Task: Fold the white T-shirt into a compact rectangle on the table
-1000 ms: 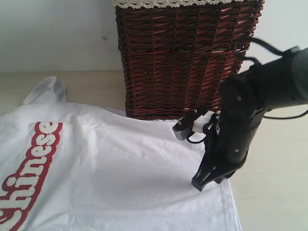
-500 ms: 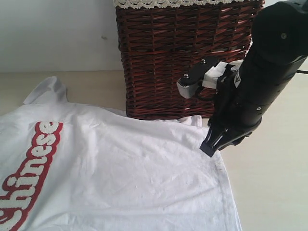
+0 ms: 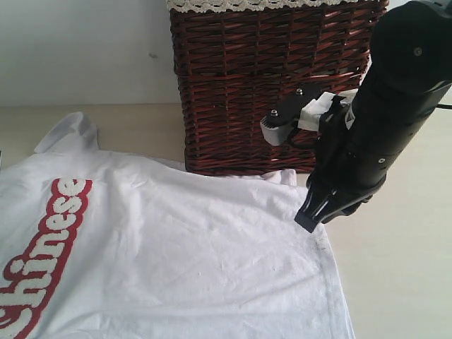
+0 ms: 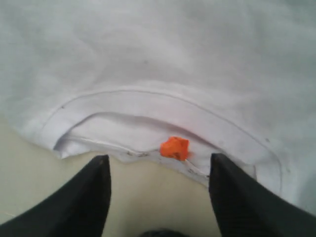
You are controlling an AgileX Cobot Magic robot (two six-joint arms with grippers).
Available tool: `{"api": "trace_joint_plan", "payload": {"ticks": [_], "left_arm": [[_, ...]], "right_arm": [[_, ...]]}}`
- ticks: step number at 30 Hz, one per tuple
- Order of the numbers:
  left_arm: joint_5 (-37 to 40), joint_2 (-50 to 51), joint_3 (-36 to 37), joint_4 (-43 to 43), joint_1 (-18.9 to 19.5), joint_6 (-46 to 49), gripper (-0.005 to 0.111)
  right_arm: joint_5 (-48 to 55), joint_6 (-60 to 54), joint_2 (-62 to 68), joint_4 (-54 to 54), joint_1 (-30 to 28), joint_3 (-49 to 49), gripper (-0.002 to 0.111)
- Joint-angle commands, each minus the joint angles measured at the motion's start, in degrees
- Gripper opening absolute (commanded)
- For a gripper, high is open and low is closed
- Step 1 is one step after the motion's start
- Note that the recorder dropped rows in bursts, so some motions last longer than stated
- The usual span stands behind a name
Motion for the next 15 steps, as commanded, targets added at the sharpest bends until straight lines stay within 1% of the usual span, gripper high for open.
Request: {"api": "trace_joint_plan", "payload": {"ticks": [1,4,7,9,10,11,12,14,15], "left_arm": [[3.96,-0.02,0.30,-0.15,0.02,6.12,0.050],[4.38,-0.02,0.30,-6.57,0.02,5.79,0.049],[4.25,0.31,1.15,-6.42,-0.12,8.59,0.049],[2.90,0.31,2.03,-5.85,-0.12,10.92,0.053],[1.65,0.31,2.50,-5.08,-0.12,10.75,0.057],[0.64,0.31,2.83,-4.25,-0.01,10.80,0.063],[-0.57,0.31,3.26,-2.74,-0.01,10.55,0.071],[-2.39,0.31,4.21,-0.18,-0.01,9.41,0.092],[-3.36,0.31,4.48,1.17,-0.01,8.48,0.105]], "right_arm": [[0.11,0.13,-0.44,0.00,-0.34,-0.36,0.029],[0.11,0.23,-0.44,0.00,-0.34,-0.36,0.029],[0.11,0.38,-0.44,0.00,-0.34,-0.36,0.029],[0.11,1.00,-0.44,0.42,-0.34,-0.36,0.029],[0.11,1.00,-0.44,0.42,-0.34,-0.36,0.029],[0.11,1.00,-0.44,0.42,-0.34,-0.36,0.029],[0.11,1.00,-0.44,0.42,-0.34,-0.36,0.029],[0.11,1.00,-0.44,0.42,-0.34,-0.36,0.029],[0.11,1.00,-0.44,0.42,-0.34,-0.36,0.029]]}}
